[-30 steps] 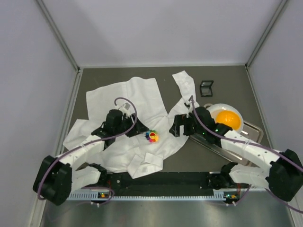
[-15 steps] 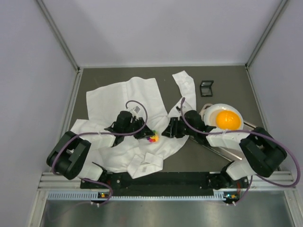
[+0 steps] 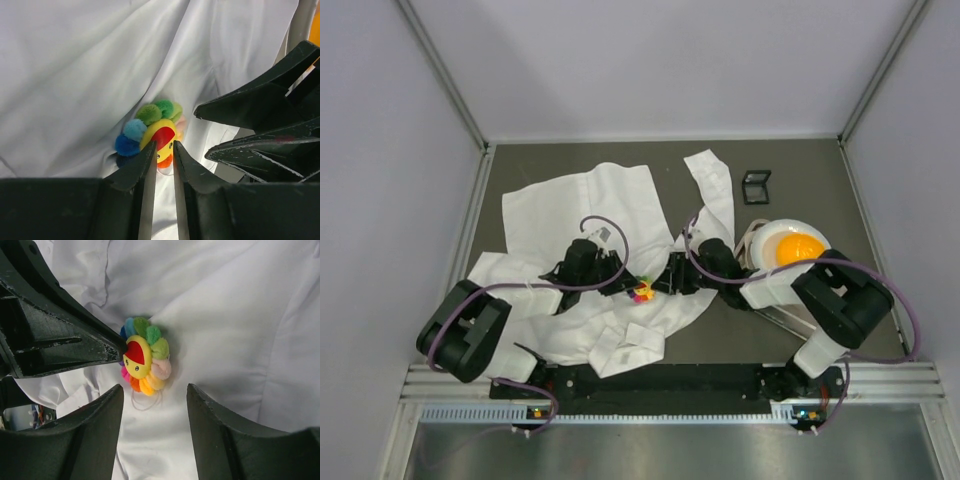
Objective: Remove the brooch from the garment
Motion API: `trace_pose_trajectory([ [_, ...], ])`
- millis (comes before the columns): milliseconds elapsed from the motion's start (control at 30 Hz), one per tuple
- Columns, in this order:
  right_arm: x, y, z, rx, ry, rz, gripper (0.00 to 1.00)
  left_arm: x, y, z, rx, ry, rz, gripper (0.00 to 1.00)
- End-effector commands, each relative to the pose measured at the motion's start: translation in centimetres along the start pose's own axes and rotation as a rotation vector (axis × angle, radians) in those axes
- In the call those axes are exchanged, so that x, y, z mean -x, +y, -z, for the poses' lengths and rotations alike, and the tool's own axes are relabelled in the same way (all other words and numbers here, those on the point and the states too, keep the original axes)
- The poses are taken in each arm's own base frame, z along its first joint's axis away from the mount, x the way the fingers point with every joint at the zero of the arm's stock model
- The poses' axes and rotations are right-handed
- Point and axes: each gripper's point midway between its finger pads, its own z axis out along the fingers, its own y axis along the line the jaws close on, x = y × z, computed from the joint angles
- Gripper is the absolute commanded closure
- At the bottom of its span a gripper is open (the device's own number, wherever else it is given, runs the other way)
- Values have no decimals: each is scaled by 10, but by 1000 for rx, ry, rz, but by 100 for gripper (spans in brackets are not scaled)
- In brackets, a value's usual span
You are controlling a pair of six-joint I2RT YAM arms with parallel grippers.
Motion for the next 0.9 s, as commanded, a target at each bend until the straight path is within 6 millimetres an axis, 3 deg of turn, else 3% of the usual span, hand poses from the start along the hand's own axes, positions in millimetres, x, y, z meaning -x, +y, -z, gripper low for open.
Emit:
trace_pose_trajectory([
  [0, 6, 17, -10, 70, -31, 30, 45, 5, 8, 5, 27, -60, -14, 75],
  [300, -1, 18, -20, 103, -3, 18, 44, 5, 13, 6, 50, -72, -5, 73],
  [433, -10, 24, -26, 158, 30, 0, 44, 10, 3, 12, 20, -89, -20, 69],
  [567, -10, 34, -23, 203, 18, -5, 44, 15, -12, 30, -7, -112, -69, 57],
  [600, -9, 36, -22, 211, 14, -4, 44, 17, -13, 34, 4, -119, -83, 49],
  [633, -10, 36, -20, 214, 13, -4, 44, 25, -24, 42, -12, -145, -133, 46],
  [667, -11, 39, -19, 224, 17, -13, 44, 17, -15, 47, 39, -106, -133, 46],
  [867, -4, 63, -9, 338, -8, -44, 45, 18, -13, 64, 146, -38, -204, 59],
])
